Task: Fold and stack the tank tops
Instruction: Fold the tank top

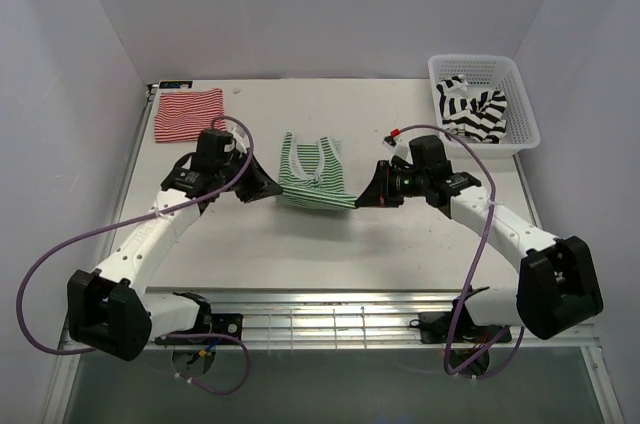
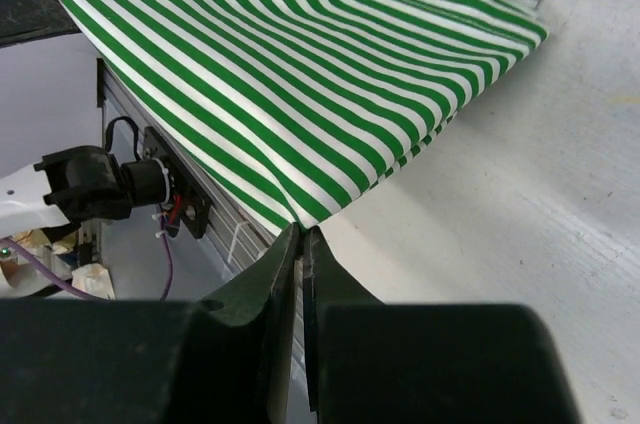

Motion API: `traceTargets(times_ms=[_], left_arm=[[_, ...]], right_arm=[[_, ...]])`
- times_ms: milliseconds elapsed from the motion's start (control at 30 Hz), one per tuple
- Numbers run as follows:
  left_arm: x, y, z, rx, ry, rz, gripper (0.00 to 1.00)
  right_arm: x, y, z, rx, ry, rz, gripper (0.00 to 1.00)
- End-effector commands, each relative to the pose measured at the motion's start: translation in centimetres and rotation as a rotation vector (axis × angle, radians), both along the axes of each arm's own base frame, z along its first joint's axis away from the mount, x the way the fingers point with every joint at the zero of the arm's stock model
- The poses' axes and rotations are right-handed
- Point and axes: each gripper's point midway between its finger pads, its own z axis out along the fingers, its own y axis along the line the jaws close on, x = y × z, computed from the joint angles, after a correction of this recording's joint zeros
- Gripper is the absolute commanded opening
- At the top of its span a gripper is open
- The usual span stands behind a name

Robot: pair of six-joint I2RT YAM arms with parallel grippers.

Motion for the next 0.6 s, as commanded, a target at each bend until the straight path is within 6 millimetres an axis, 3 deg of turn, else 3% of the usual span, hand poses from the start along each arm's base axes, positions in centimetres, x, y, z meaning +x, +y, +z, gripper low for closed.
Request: traceTargets(times_ms=[0,133,167,333,500,533,567], left_arm=[[2.7,1.2,3.0,0.042,-0.097,0.089,0.00],[5.2,0.7,3.2,0.045,-0.122,0.095,0.00],[6.0,0.5,2.7,0.050,-0.111,0.093,0.00],[10.2,1.4,3.9,0.042,-0.164,0.148,0.00],[13.7,1.9,3.4,0.012,-0.176,0.159,0.00],[14.4,1.8,2.4,0.017,-0.157,0.157,0.00],[15.2,1.9,2.9,0.018,-0.173,0.158,0.00]], right_arm=[[1.3,-0.5,1.3,-0.003,0.015,-0.015,0.08],[4.1,-0.3,3.6,0.035,-0.035,-0.016,0.08],[4.4,-0.1,3.4,0.042,-0.022,-0.003,0.08],[6.5,0.7,4.2,0.087,-0.015,0.037,0.08],[9.6,1.1,4.0,0.120,-0.008,0.029,0.08],[10.0,1.1,4.0,0.125,-0.010,0.027,0.08],[10.5,1.2,3.6,0.139,0.005,0.029,0.08]])
